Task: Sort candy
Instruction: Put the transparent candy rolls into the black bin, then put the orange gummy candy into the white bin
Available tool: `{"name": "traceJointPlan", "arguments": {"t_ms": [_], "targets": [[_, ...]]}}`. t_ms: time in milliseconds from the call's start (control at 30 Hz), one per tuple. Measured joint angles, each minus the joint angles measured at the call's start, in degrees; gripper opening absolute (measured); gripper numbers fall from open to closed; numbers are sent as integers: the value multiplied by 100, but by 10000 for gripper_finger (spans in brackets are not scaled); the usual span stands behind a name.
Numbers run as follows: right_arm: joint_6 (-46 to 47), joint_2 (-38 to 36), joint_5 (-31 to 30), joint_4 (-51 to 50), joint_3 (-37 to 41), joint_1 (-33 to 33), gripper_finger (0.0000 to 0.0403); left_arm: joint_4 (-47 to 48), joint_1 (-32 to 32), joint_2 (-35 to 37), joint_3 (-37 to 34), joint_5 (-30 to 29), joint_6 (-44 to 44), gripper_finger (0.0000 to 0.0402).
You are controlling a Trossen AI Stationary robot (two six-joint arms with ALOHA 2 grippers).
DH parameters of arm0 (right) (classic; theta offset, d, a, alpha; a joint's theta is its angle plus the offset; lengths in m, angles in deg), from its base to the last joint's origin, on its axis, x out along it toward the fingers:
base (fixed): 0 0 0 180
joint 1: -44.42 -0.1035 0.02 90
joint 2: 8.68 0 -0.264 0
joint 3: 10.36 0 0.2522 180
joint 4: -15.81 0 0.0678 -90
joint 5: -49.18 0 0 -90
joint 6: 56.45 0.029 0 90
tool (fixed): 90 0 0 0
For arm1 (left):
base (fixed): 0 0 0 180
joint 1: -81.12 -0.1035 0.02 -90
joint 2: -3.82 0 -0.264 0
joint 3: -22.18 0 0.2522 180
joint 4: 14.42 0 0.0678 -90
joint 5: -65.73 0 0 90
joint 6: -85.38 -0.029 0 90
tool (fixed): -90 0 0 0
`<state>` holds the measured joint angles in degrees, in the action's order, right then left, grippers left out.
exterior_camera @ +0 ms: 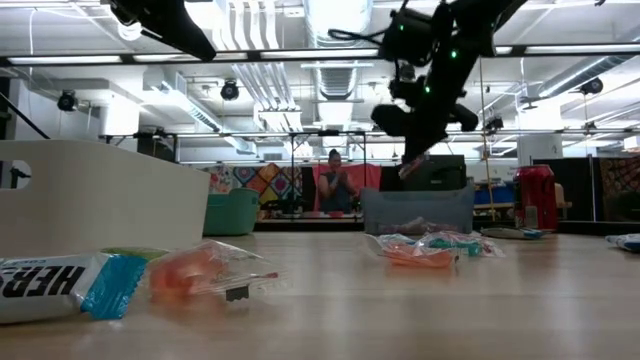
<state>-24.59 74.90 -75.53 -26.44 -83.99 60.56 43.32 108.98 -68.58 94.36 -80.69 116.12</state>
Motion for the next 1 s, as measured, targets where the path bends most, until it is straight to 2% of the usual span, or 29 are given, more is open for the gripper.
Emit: {"name": "traceJointPlan", "arguments": {"t_ms": [300,567,800,1000], "targets": [[548,355,-292,59,186,430,11,-11,0,-2,-2,-2,13,149],[328,410,-289,42,188,384,49,-47,0,-4,-4,-4,114,149],[108,28,-231,26,187,-80,74,-241,0,-4,-80,34,173,149],[-128,-422,-53,16,186,-827,84,-594,0,-4,-138,352,-14,149]]}}
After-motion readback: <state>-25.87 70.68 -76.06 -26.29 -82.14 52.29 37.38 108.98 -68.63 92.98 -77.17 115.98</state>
